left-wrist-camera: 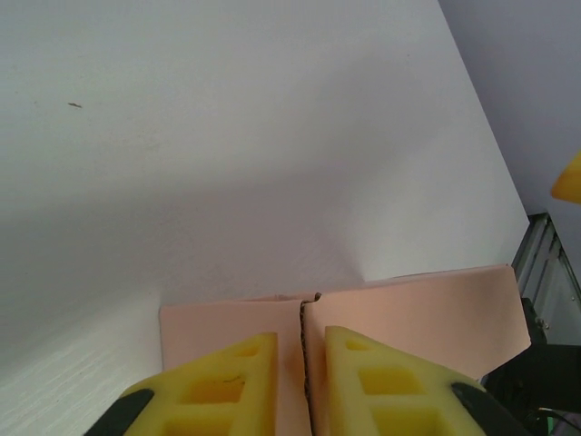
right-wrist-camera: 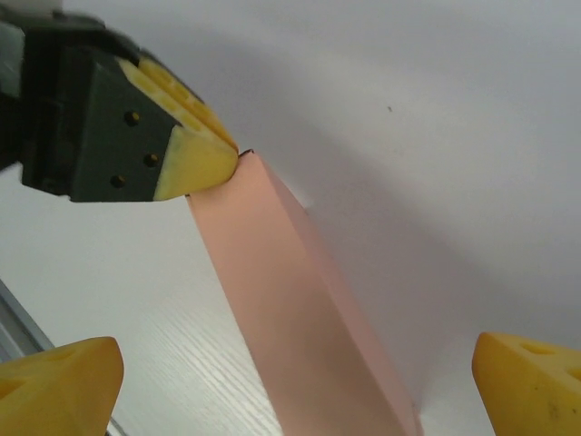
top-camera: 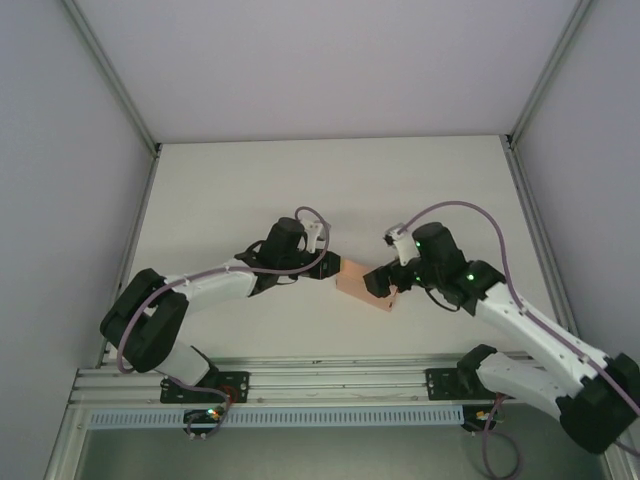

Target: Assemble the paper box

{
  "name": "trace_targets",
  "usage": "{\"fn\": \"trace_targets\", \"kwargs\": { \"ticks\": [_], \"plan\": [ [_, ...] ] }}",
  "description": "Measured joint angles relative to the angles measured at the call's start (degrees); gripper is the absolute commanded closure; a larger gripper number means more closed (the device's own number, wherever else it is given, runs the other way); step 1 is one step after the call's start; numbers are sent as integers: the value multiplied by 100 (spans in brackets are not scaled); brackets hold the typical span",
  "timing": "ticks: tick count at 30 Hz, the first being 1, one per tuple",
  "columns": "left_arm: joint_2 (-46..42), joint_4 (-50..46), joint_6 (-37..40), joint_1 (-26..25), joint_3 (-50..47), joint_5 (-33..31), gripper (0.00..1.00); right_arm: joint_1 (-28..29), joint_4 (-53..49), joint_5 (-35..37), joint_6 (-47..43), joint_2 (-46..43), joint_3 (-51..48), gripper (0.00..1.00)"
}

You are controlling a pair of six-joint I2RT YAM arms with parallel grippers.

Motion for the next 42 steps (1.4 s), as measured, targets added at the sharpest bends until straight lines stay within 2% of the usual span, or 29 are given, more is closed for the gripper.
{"fn": "trace_targets", "kwargs": {
  "ticks": [3, 5, 6, 11, 15, 17, 21, 22, 23, 27, 29, 30, 31, 33, 38, 42],
  "plan": [
    [33, -166, 61, 0, 109, -17, 76, 212, -188, 201, -839, 621, 280, 0],
    [55, -282, 118, 0, 177, -20, 69, 334, -240, 299, -1388, 938, 382, 0],
    [66, -330, 144, 0, 195, -22, 69, 372, -280, 308, -1659, 1084, 431, 0],
    [81, -481, 190, 0, 258, -39, 66, 426, -361, 446, -2538, 1720, 654, 12],
    [81, -505, 208, 2, 264, -46, 65, 586, -378, 859, -2946, 2181, 837, 20],
    [79, -511, 210, 2, 267, -46, 65, 702, -378, 1012, -3097, 2319, 844, 27],
    [79, -553, 227, 2, 278, -48, 61, 822, -411, 1169, -3318, 2411, 837, 54],
    [74, -575, 236, 2, 280, -48, 60, 837, -420, 1198, -3329, 2411, 837, 64],
    [66, -605, 247, 2, 280, -39, 56, 850, -435, 1220, -3320, 2409, 837, 69],
    [-33, -820, 315, 28, 282, -144, 44, 977, -398, 1523, -3410, 2400, 837, 73],
    [-144, -1012, 345, 63, 280, -251, 30, 1080, -315, 1821, -3434, 2400, 837, 73],
    [-229, -1158, 345, 96, 271, -348, 27, 1121, -260, 2033, -3464, 2400, 837, 69],
    [-345, -1292, 348, 151, 247, -409, 21, 1147, -155, 2264, -3526, 2400, 828, 71],
    [-754, -1657, 352, 271, 223, -680, 0, 1189, 186, 2802, -3707, 2402, 785, 71],
    [-2299, -2686, 376, 595, 219, -1886, 0, 1200, 1773, 4046, -4618, 2959, 671, 68],
    [-3261, -3230, 332, 802, 133, -2614, 0, 1200, 3379, 4393, -5552, 3856, 509, 68]
  ]
}}
